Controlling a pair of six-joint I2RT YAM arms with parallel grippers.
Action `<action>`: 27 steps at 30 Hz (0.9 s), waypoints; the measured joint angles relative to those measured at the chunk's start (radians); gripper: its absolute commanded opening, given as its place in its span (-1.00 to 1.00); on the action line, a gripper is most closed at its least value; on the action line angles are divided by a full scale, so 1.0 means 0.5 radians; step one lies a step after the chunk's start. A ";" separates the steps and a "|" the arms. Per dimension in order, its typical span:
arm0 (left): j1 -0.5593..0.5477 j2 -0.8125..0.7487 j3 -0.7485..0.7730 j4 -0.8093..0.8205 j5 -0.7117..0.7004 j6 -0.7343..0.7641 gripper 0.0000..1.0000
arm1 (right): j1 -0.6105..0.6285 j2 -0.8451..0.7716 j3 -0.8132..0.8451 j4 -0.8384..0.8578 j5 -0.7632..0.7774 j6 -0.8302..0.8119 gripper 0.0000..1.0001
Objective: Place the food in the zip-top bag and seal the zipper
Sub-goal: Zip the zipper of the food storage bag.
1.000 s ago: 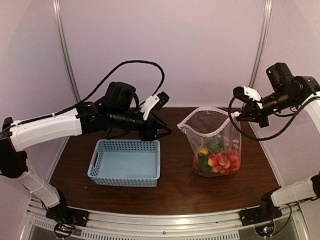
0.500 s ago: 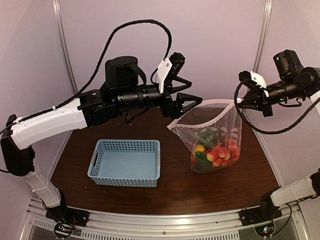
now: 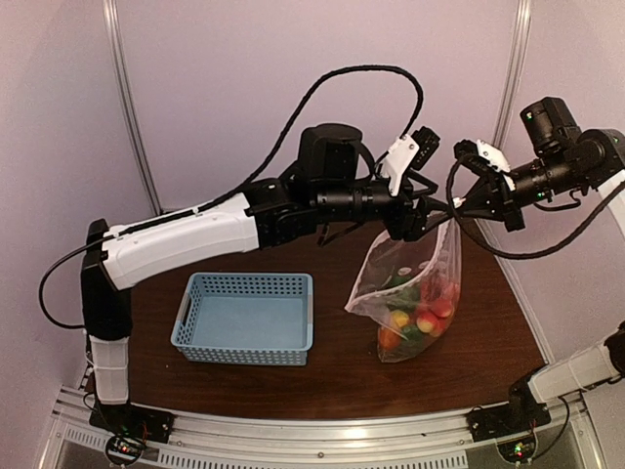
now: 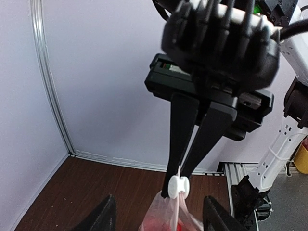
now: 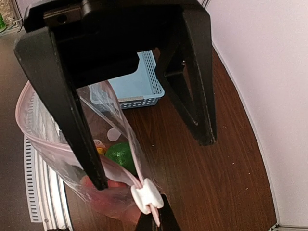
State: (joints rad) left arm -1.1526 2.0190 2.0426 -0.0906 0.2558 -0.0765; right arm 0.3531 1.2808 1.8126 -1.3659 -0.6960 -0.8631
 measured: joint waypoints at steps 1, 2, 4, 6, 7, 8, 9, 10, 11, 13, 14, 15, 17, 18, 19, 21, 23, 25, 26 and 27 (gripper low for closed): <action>0.000 0.002 -0.001 -0.011 0.013 -0.008 0.12 | 0.000 -0.002 -0.021 -0.001 0.005 0.009 -1.00; 0.000 0.002 0.000 -0.021 0.024 -0.017 0.08 | 0.000 -0.002 -0.043 0.000 0.006 0.014 -1.00; 0.001 0.002 0.000 -0.033 0.034 -0.033 0.01 | 0.001 -0.002 -0.090 -0.002 0.009 0.030 -1.00; 0.001 0.002 0.000 -0.041 0.041 -0.047 -0.03 | 0.001 -0.001 -0.120 -0.003 0.011 0.047 -1.00; 0.001 0.003 0.002 -0.047 0.046 -0.050 -0.06 | 0.001 -0.001 -0.130 -0.004 0.014 0.059 -1.00; 0.001 0.008 0.013 -0.056 0.053 -0.053 -0.07 | 0.001 0.001 -0.132 -0.008 0.017 0.069 -1.00; 0.001 0.018 0.035 -0.069 0.060 -0.054 -0.07 | 0.001 0.002 -0.133 -0.007 0.017 0.080 -1.00; 0.001 0.029 0.060 -0.081 0.064 -0.054 -0.07 | 0.001 0.002 -0.133 -0.007 0.018 0.090 -1.00; 0.001 0.046 0.092 -0.092 0.070 -0.054 -0.07 | 0.001 0.002 -0.133 -0.007 0.017 0.102 -1.00; 0.001 0.084 0.159 -0.111 0.076 -0.054 -0.08 | 0.001 0.005 -0.133 -0.007 0.017 0.122 -1.00; 0.001 0.100 0.185 -0.115 0.079 -0.054 -0.10 | 0.001 0.006 -0.133 -0.007 0.017 0.131 -1.00; 0.001 0.114 0.200 -0.122 0.082 -0.054 -0.11 | 0.001 0.008 -0.133 -0.007 0.017 0.137 -1.00; 0.001 0.136 0.217 -0.137 0.089 -0.054 -0.12 | 0.001 0.014 -0.133 -0.007 0.017 0.157 -1.00; 0.001 0.146 0.218 -0.142 0.094 -0.055 -0.14 | 0.001 0.017 -0.133 -0.007 0.017 0.164 -1.00; 0.002 0.154 0.220 -0.152 0.101 -0.056 -0.17 | 0.001 0.018 -0.133 -0.007 0.017 0.168 -1.00; 0.002 0.169 0.220 -0.182 0.117 -0.056 -0.22 | 0.001 0.020 -0.133 -0.007 0.017 0.171 -1.00; 0.002 0.181 0.224 -0.203 0.127 -0.059 -0.28 | 0.001 0.020 -0.133 -0.011 0.017 0.172 -1.00; 0.004 0.185 0.226 -0.216 0.137 -0.063 -0.31 | 0.001 0.020 -0.133 -0.013 0.017 0.172 -1.00; 0.004 0.185 0.226 -0.221 0.143 -0.063 -0.33 | 0.002 0.020 -0.133 -0.013 0.017 0.172 -1.00; 0.004 0.185 0.227 -0.225 0.153 -0.066 -0.35 | 0.002 0.020 -0.133 -0.014 0.017 0.172 -1.00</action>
State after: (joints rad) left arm -1.1507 2.1117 2.1559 -0.2031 0.3321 -0.1097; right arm 0.3538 1.2907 1.7462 -1.3727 -0.6876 -0.7773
